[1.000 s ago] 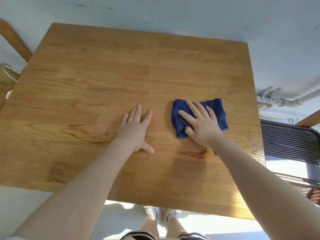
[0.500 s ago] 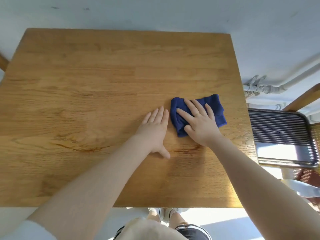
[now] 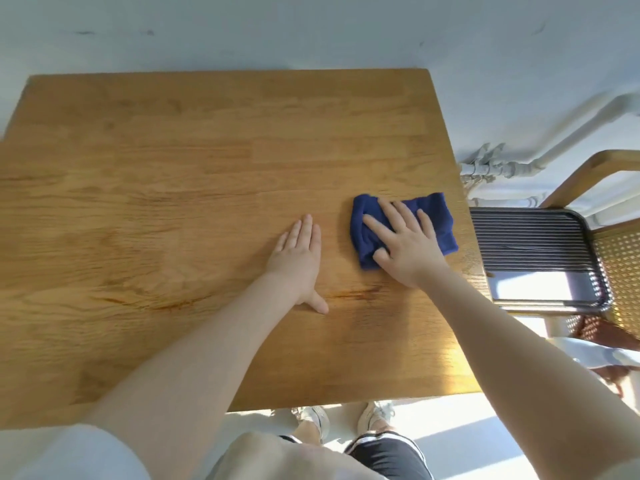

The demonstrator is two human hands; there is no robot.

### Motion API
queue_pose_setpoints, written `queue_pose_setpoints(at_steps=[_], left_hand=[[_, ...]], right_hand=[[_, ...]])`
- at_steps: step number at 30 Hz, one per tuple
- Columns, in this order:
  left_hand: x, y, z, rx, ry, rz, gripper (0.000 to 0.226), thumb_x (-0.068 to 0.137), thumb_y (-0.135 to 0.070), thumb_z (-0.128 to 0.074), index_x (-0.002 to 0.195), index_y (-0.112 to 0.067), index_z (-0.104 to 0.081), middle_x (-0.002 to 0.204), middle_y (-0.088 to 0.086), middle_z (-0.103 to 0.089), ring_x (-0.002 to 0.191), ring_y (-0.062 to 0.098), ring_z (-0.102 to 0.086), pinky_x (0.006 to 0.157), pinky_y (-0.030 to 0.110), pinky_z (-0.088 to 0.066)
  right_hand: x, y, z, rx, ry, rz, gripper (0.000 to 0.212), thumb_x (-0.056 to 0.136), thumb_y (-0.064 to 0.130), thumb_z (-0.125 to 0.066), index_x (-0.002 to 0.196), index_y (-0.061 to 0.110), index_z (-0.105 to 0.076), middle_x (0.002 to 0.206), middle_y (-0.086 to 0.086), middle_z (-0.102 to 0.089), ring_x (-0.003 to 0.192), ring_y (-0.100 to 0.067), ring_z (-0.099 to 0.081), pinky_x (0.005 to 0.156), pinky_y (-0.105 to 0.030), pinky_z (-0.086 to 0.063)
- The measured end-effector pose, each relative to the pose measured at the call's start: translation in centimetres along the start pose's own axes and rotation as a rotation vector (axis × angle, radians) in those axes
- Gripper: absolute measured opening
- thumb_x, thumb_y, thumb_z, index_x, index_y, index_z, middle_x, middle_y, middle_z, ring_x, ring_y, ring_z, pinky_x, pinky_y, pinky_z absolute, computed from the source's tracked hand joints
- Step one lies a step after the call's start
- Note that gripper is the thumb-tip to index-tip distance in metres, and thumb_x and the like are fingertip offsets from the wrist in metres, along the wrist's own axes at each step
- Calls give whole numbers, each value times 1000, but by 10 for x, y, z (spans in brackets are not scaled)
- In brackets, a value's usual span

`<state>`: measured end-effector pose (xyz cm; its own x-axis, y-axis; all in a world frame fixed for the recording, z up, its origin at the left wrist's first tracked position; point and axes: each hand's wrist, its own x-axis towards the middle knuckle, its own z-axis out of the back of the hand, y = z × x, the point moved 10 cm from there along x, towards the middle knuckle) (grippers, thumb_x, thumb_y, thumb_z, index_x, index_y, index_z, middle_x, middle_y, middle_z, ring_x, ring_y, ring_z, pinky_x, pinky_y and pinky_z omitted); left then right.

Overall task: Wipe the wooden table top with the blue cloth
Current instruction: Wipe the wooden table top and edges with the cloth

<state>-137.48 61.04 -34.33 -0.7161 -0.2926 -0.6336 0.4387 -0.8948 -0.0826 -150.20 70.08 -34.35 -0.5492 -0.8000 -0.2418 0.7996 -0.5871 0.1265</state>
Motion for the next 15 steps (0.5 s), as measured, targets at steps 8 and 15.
queue_pose_setpoints(at_steps=[8,15], left_hand=[[1,1,-6,-47,18,1,138,64,-54,-76,140,-8,29,145,10,41,139,23,29,113,35,13],[-5,-8,-5,-127,2,2,136,65,-56,-74,140,-15,32,147,4,38,139,16,27,111,31,14]], right_hand=[[-3,-25,0,21,-80,-52,55,89,40,-22,144,40,-22,158,-1,-2,145,-21,3,114,-47,4],[-27,-47,-4,-2,-52,126,62,82,50,-22,142,40,-30,157,-3,-14,144,-26,-11,112,-48,-6]])
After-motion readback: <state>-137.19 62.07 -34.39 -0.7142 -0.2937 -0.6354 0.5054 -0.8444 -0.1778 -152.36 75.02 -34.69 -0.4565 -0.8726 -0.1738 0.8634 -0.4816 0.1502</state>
